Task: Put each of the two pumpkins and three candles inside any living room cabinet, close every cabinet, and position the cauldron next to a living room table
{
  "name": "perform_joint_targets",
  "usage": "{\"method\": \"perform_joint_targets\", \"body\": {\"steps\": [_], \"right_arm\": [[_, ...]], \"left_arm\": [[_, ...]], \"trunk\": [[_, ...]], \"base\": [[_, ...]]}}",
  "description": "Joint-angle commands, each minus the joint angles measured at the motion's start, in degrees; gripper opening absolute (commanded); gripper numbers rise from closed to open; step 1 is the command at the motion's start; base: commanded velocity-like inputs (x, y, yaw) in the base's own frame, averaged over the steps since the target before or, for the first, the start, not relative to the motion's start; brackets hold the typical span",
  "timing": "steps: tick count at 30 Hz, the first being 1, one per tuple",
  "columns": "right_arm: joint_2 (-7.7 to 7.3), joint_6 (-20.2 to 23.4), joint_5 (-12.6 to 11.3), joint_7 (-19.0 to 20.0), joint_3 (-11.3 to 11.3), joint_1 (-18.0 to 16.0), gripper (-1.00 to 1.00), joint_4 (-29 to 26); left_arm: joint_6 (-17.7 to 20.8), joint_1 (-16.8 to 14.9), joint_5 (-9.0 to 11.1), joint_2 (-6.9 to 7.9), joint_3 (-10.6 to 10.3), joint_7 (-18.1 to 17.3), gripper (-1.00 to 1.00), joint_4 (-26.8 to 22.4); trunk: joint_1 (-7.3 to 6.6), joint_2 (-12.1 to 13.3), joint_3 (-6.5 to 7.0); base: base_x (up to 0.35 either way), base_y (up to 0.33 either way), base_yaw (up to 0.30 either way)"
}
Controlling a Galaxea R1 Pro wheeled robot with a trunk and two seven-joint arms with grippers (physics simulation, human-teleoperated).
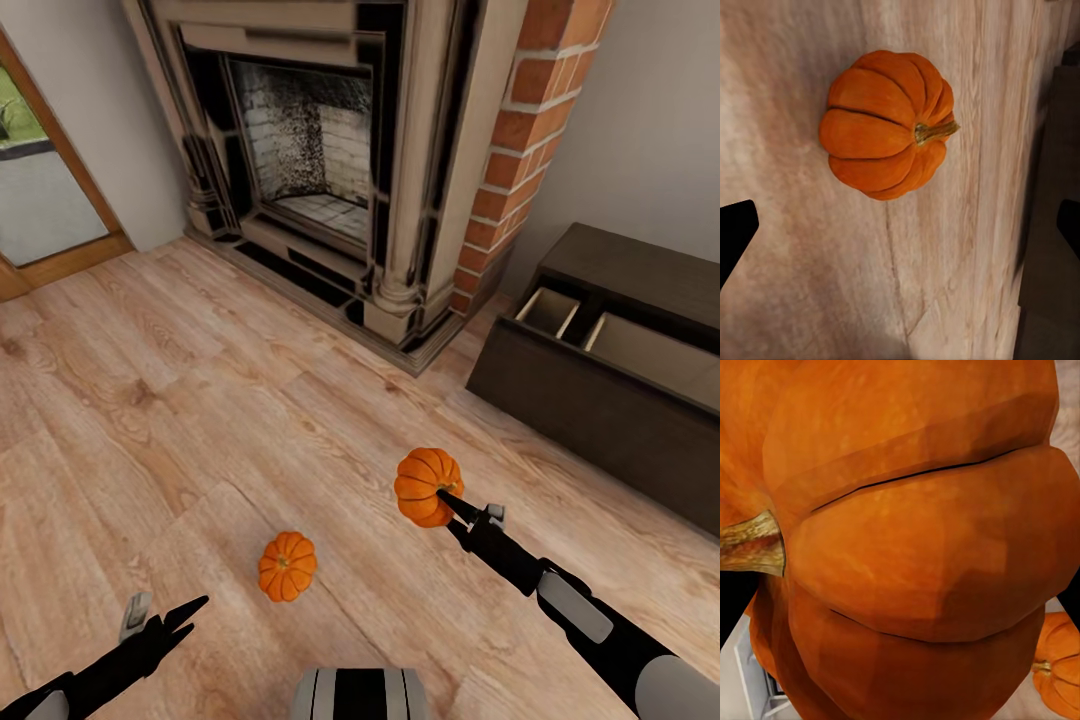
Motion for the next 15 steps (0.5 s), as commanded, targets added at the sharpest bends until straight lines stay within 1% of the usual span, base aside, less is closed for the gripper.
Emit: {"method": "perform_joint_targets", "body": {"steps": [1,6,9,11,15], "right_arm": [[-0.05,0.5,-0.6,0.1,0.3,-0.1,-1.0,0.0],[-0.05,0.4,-0.6,0.1,0.2,-0.1,-1.0,0.0],[-0.05,0.4,-0.6,0.1,0.2,-0.1,-1.0,0.0],[-0.05,0.4,-0.6,0.1,0.2,-0.1,-1.0,0.0],[-0.05,0.4,-0.6,0.2,0.2,-0.1,-1.0,0.0]], "left_arm": [[0.6,0.0,0.6,0.04,-0.3,-0.1,1.0,0.0],[0.5,0.0,0.6,0.05,-0.3,-0.1,1.0,0.0],[0.5,0.0,0.6,0.05,-0.3,-0.1,1.0,0.0],[0.5,0.0,0.6,0.05,-0.3,-0.1,1.0,0.0],[0.5,0.0,0.6,0.05,-0.3,0.0,1.0,0.1]], "trunk": [[-0.01,0.0,-0.04],[-0.01,0.0,-0.04],[-0.01,0.0,-0.04],[-0.01,0.0,-0.04],[-0.01,0.0,-0.04]], "base": [[0.008,-0.029,0.0],[0.002,-0.165,0.0],[0.02,-0.057,0.0],[0.17,-0.016,0.0],[0.256,-0.006,0.0]]}}
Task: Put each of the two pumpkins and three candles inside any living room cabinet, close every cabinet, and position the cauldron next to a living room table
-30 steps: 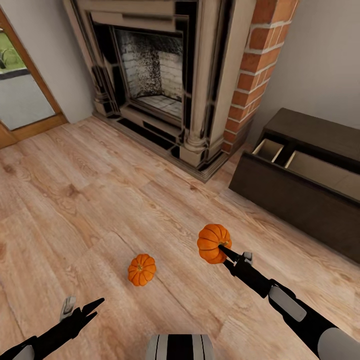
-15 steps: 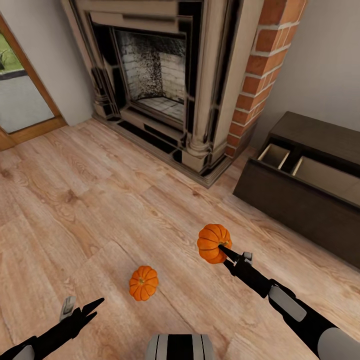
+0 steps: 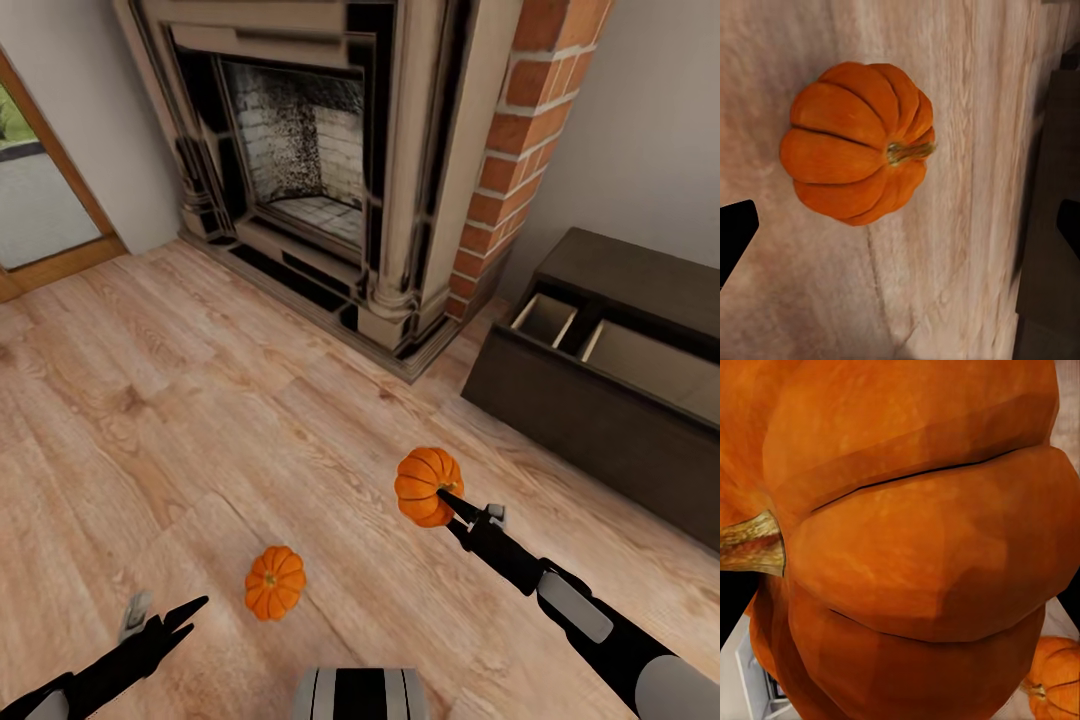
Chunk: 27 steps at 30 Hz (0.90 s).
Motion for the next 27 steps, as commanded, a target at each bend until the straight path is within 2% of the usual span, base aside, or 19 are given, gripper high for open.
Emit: {"method": "perform_joint_targets", "body": {"steps": [1,18,27], "right_arm": [[-0.05,0.5,-0.6,0.1,0.3,-0.1,-1.0,0.0],[-0.05,0.5,-0.6,0.0,0.2,-0.1,-1.0,0.0],[-0.05,0.5,-0.6,-0.2,0.3,-0.1,-1.0,0.0]], "left_arm": [[0.6,0.0,0.6,0.04,-0.3,-0.1,1.0,0.1],[0.5,0.0,0.7,-0.02,-0.1,0.1,1.0,1.7],[-0.8,0.0,0.8,-0.13,0.0,0.8,1.0,1.9]], "trunk": [[0.01,0.0,-0.04],[0.01,0.0,-0.04],[0.01,0.0,-0.04]], "base": [[0.171,-0.027,0.0],[0.02,-0.043,0.0],[0.0,-0.002,0.0]]}}
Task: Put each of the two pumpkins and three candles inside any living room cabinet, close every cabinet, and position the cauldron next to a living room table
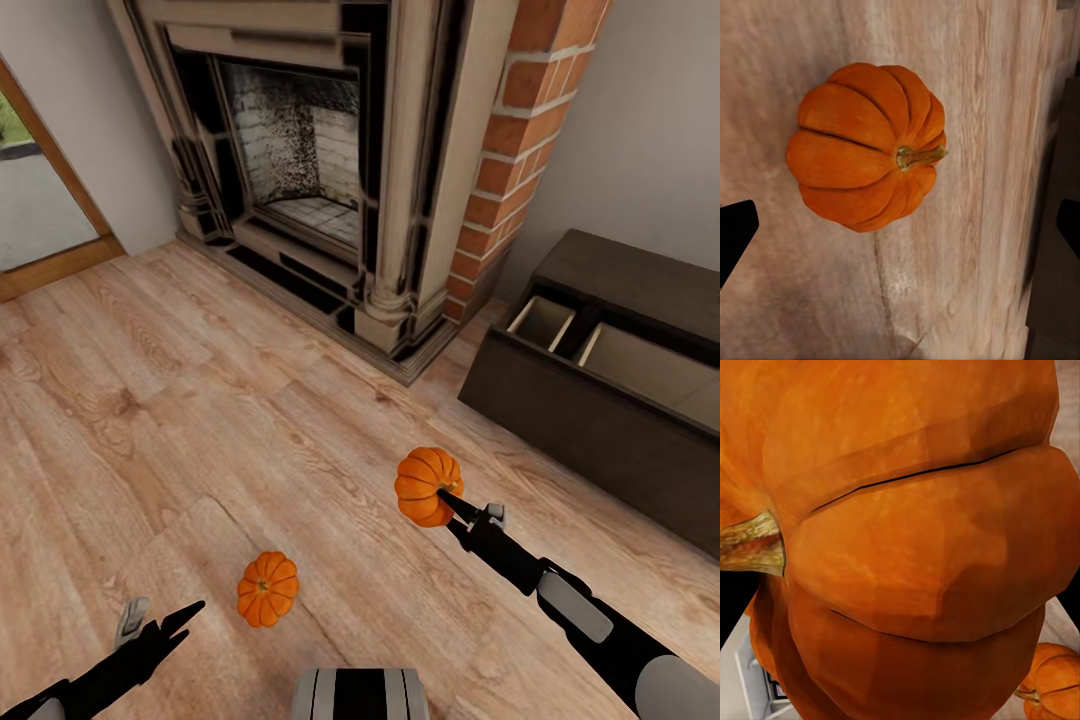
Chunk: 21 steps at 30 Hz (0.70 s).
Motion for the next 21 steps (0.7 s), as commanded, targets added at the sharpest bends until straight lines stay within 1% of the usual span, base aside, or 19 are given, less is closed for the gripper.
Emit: {"method": "perform_joint_targets", "body": {"steps": [1,16,21], "right_arm": [[-0.05,0.5,-0.6,0.1,0.2,-0.1,-1.0,0.0],[-0.05,0.4,-0.6,0.0,0.3,-0.1,-1.0,0.0],[-0.05,0.5,-0.6,0.1,0.3,-0.1,-1.0,0.0]], "left_arm": [[0.5,0.0,0.6,0.04,-0.3,-0.1,1.0,0.0],[0.4,0.0,0.6,-0.02,-0.3,-0.1,1.0,0.0],[-0.6,-0.1,0.6,-0.16,-0.3,0.0,1.0,0.0]], "trunk": [[-0.01,0.0,-0.04],[0.38,-0.2,-3.36],[0.5,-0.3,-4.47]], "base": [[0.0,0.0,0.0],[0.0,0.0,0.0],[0.0,0.0,0.0]]}}
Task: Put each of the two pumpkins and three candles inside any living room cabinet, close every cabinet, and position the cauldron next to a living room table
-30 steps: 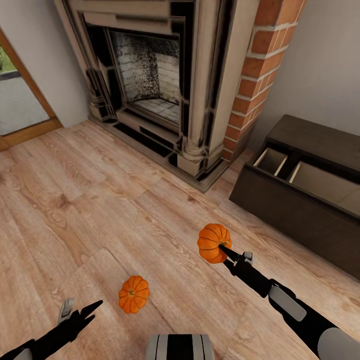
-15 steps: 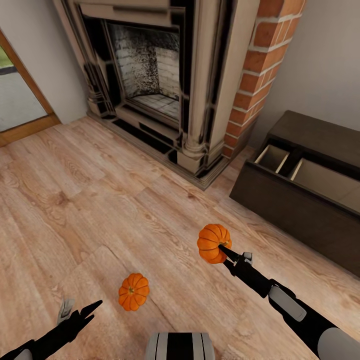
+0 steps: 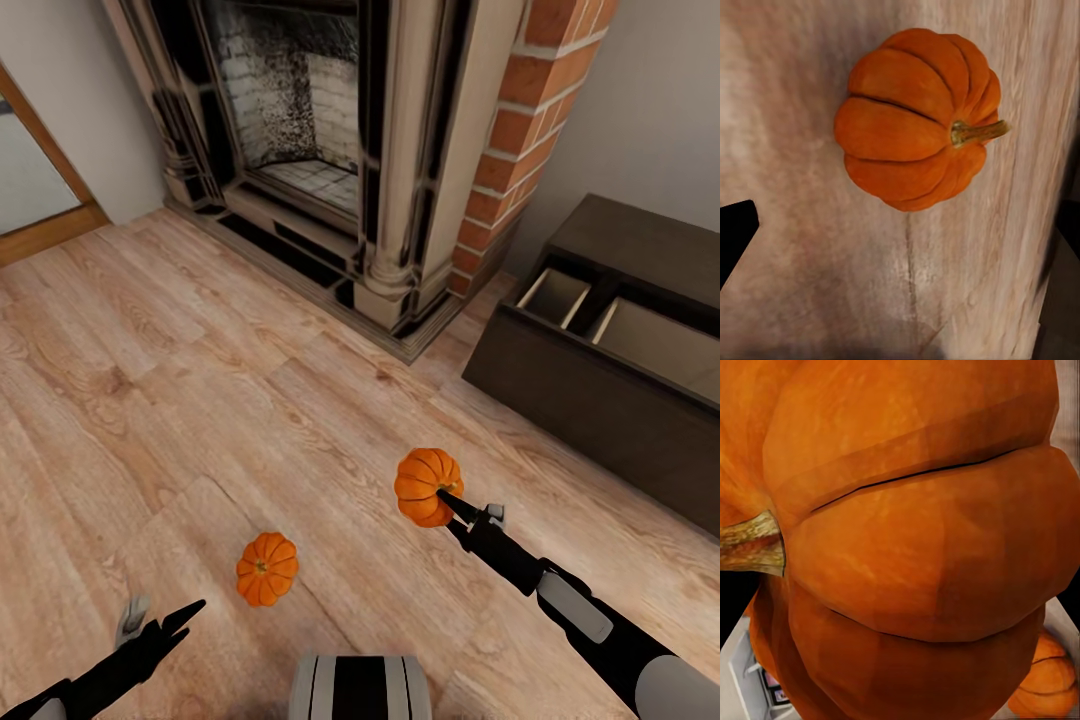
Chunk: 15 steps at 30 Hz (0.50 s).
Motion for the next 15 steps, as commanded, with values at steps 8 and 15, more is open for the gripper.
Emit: {"method": "perform_joint_targets", "body": {"steps": [8,15], "right_arm": [[-0.05,0.5,-0.7,0.0,0.2,-0.1,-1.0,0.0],[-0.05,0.5,-0.7,0.0,0.2,-0.1,-1.0,0.0]], "left_arm": [[0.2,0.0,0.6,-0.02,-0.3,-0.1,1.0,0.0],[0.2,0.0,0.6,-0.11,-0.3,-0.1,1.0,0.0]], "trunk": [[0.19,-0.1,-1.81],[0.37,-0.2,-3.36]], "base": [[0.0,0.0,0.0],[0.0,0.0,0.0]]}}
